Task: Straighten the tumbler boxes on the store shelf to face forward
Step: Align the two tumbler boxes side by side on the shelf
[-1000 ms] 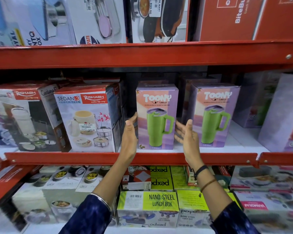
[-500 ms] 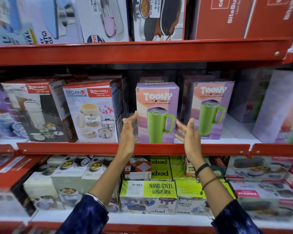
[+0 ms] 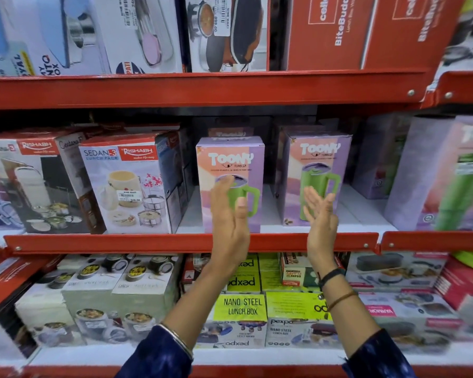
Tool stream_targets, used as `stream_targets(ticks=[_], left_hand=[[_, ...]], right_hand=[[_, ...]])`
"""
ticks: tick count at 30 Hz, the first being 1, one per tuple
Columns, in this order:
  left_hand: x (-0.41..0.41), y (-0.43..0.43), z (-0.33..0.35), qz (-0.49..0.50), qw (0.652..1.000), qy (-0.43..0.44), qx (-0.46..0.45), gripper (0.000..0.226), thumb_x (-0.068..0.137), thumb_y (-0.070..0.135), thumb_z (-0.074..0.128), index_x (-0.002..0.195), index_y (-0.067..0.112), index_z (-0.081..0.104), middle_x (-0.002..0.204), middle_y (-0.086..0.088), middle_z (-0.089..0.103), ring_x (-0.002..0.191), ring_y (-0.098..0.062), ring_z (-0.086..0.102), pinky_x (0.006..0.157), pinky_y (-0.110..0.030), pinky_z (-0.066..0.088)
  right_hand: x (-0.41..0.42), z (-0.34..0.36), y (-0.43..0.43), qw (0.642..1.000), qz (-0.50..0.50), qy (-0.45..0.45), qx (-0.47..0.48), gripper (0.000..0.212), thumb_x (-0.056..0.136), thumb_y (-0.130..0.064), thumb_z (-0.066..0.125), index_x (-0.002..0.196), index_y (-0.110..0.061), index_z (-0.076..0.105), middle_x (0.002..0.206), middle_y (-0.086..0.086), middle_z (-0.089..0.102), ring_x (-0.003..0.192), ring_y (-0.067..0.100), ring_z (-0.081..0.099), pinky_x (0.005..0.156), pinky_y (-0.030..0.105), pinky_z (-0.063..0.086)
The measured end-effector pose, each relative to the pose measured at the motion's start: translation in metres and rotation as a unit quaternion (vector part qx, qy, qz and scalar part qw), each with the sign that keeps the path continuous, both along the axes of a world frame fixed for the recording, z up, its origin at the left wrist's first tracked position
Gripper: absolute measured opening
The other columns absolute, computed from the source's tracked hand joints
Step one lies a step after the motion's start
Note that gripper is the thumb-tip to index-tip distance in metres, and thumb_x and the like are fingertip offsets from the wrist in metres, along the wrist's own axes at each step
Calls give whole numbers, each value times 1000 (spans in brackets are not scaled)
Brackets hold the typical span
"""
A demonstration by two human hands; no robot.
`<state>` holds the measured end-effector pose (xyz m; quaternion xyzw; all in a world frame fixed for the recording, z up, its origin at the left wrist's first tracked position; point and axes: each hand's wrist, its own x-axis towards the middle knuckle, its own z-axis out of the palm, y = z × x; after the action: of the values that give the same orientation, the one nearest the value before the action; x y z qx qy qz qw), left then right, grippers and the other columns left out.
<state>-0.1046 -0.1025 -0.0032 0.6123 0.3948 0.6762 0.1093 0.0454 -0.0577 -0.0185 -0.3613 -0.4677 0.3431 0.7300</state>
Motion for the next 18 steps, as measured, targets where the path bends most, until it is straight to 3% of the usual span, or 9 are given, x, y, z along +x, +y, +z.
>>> stream_targets(ticks=[3,7,9,11,13,16,18], left_hand=[[35,4,3,-52,998,38,-7,54,96,47,25,138,16,38,144,-2,38,136,-1,30,112,-14,21],[70,25,3,-99,993,9,-58,56,97,45,22,141,15,38,144,3,38,130,12,30,108,-8,21],[81,40,3,-111,987,-23,-118,58,95,47,18,144,20,34,146,10,32,131,8,29,113,-18,20],[87,56,1,-114,977,-54,-173,63,94,53,12,148,26,27,146,16,25,136,-2,22,119,-36,19],[90,70,1,-116,969,-62,-207,60,97,53,6,150,29,21,155,11,18,143,-11,15,120,-50,14],[97,82,1,-124,963,-71,-228,55,99,47,2,150,33,18,161,4,12,148,-18,9,120,-56,10],[101,85,0,-125,961,-79,-234,56,97,53,2,148,38,18,161,5,13,148,-20,11,118,-59,13]], right_hand=[[27,4,10,999,-32,29,-5,57,98,-44,21,134,-8,46,142,9,48,130,14,46,111,30,33],[60,2,27,998,-45,31,-17,55,98,-45,21,138,-14,42,147,2,43,134,9,38,116,30,26],[74,1,38,999,-40,7,-33,57,97,-48,19,140,-16,40,149,1,40,136,11,35,116,31,23],[86,1,49,998,-29,-13,-56,61,96,-52,16,141,-17,37,150,1,38,138,13,32,116,31,20],[94,1,62,997,-5,-25,-78,66,94,-56,14,143,-16,34,152,1,35,140,15,30,117,35,19],[100,2,71,993,43,-48,-101,88,79,-75,15,144,-18,31,153,2,33,140,18,29,118,41,19],[102,2,72,990,64,-62,-111,97,69,-82,18,142,-21,35,151,3,37,139,18,32,117,43,22]])
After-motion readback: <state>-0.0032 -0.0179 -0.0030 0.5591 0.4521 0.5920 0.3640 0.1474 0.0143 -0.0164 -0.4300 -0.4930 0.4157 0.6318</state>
